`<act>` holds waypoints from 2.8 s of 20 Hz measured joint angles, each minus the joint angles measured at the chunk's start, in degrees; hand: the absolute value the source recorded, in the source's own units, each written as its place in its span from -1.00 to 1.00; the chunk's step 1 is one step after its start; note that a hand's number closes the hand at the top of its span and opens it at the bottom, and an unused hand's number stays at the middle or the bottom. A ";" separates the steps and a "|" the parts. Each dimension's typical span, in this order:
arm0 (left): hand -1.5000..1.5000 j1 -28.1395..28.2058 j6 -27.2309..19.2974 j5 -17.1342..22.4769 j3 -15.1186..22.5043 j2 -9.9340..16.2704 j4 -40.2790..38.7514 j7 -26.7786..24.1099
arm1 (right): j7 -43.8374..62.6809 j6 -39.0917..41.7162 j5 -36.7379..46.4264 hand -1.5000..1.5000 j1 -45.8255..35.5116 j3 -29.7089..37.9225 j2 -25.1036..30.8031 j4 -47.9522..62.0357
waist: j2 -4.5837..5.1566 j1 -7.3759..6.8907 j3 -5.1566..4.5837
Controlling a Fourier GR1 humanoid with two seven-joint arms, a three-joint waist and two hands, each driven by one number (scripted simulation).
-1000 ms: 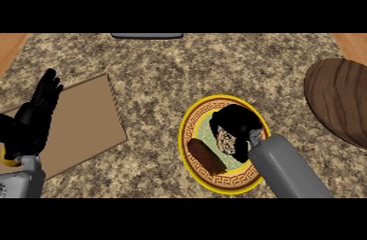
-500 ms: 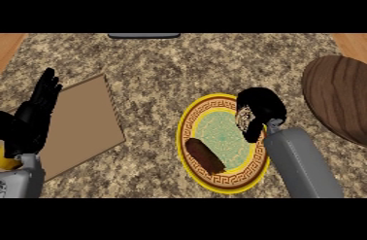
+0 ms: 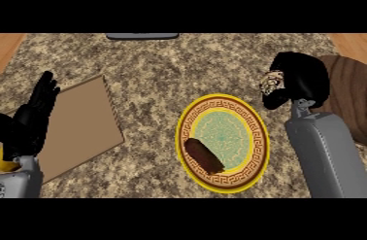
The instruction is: Pick the cupcake from the plate and place it in the bowl
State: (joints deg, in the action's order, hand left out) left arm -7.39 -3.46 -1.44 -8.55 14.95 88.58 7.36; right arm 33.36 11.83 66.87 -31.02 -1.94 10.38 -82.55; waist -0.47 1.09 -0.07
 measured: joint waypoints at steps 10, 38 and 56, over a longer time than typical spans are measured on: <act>0.00 -1.20 0.22 -0.25 0.35 -0.71 0.04 0.83 | 7.52 3.27 -1.88 1.00 -2.17 9.18 4.45 -16.89 | 0.24 -0.60 0.04; 0.00 -2.86 1.97 -0.86 0.03 -1.54 -0.32 0.31 | -23.55 -15.64 -14.91 -1.00 -6.59 30.59 24.57 42.23 | 1.14 -2.62 0.16; 0.00 -0.92 1.96 -0.85 -0.77 -1.48 1.32 1.02 | -47.48 -9.35 -43.38 -1.00 -8.11 55.56 31.97 55.90 | 0.61 -1.15 0.22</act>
State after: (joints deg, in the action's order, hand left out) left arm -8.31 -1.50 -2.29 -9.32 13.47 89.89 8.38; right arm -14.12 2.48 23.49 -39.14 53.62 42.34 -26.65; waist 0.14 -0.05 0.16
